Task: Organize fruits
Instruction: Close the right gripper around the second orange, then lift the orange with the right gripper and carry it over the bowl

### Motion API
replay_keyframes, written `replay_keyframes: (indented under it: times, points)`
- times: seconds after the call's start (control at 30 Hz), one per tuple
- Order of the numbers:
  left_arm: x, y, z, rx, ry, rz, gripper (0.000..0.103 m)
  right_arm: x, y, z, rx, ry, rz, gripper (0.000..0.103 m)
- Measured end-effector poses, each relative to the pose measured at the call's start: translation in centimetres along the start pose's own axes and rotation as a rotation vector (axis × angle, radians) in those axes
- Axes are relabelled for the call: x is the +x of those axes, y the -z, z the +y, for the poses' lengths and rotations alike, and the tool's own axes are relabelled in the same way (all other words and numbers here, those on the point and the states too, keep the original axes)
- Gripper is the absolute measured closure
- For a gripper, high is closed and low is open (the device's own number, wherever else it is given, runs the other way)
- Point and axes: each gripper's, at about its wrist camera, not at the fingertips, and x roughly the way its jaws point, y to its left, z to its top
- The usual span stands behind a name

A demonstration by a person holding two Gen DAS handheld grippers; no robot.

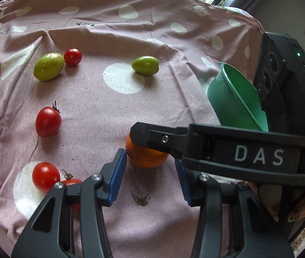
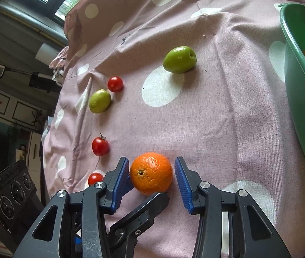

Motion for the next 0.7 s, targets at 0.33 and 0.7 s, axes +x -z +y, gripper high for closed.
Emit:
replay_keyframes:
  times: [0.33, 0.7]
  points:
    - [-0.5, -0.1, -0.1, 0.009, -0.012, -0.024, 0.063, -0.1, 0.2, 0.6, -0.029, 0.019, -0.01, 0.059]
    - [-4.7, -0.9, -3.2, 0.079, -0.024, -0.161, 0.063, -4.7, 0.7, 3.0, -0.125, 0.005, -0.139, 0.059]
